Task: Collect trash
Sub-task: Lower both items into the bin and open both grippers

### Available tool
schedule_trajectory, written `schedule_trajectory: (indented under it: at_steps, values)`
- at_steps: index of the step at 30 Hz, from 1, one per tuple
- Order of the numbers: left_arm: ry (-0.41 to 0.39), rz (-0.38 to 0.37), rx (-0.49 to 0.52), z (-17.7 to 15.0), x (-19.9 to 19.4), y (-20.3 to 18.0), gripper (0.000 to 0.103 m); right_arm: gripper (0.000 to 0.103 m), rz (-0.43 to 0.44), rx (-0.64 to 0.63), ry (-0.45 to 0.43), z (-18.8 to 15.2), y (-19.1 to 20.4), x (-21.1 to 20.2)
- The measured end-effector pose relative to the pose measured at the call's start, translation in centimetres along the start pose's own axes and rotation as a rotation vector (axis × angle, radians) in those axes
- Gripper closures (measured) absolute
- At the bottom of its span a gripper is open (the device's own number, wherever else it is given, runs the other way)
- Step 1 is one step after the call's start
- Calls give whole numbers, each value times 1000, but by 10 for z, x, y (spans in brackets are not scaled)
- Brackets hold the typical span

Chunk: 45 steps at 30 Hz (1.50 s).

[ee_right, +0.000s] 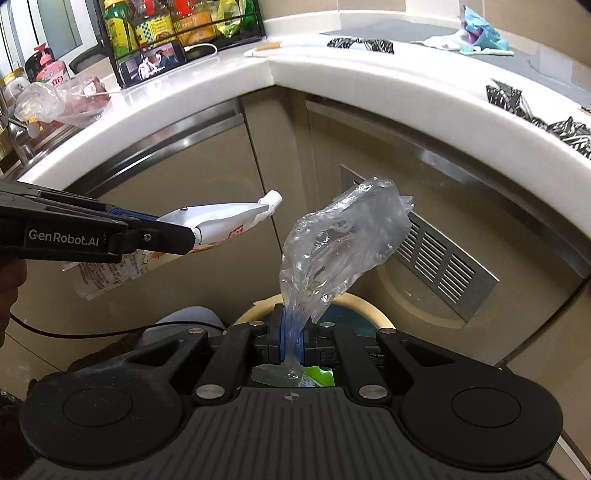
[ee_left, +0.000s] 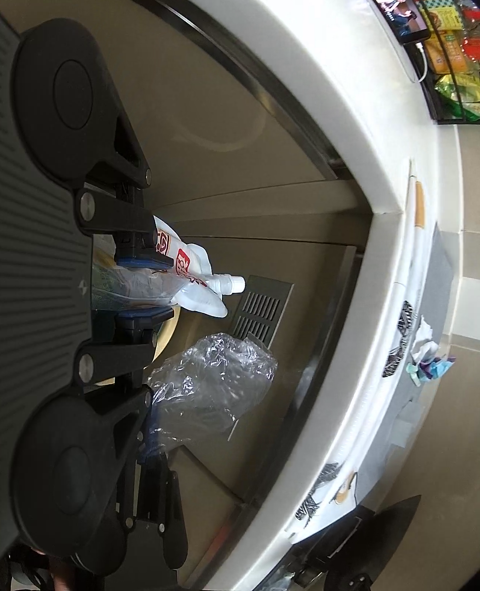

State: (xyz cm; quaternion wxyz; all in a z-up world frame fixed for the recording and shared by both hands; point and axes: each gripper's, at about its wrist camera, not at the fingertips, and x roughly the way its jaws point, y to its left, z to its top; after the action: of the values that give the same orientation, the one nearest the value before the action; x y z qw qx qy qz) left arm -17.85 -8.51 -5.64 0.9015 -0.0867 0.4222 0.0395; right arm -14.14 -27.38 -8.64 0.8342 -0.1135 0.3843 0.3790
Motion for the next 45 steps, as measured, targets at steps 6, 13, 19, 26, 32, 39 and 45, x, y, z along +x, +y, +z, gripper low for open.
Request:
schedule_trajectory:
  at_steps: [6, 13, 19, 26, 32, 39, 45]
  values:
    - [32, 6, -1, -3, 12, 2, 80, 96, 1, 1, 24, -3, -3, 13]
    - [70, 19, -6, -3, 22, 5, 80, 96, 1, 5, 60, -6, -7, 28]
    - [103, 25, -14, -8, 39, 10, 80, 96, -6, -9, 101, -10, -8, 46]
    - [157, 26, -16, -13, 64, 14, 80, 96, 11, -25, 200, -16, -10, 75]
    - [240, 8, -12, -20, 92, 15, 80, 95, 24, -65, 283, -22, -10, 102]
    - [313, 5, 2, -25, 124, 11, 80, 96, 36, -114, 386, -24, -6, 140]
    - [365, 2, 0, -26, 148, 10, 80, 95, 39, -127, 437, -20, -5, 164]
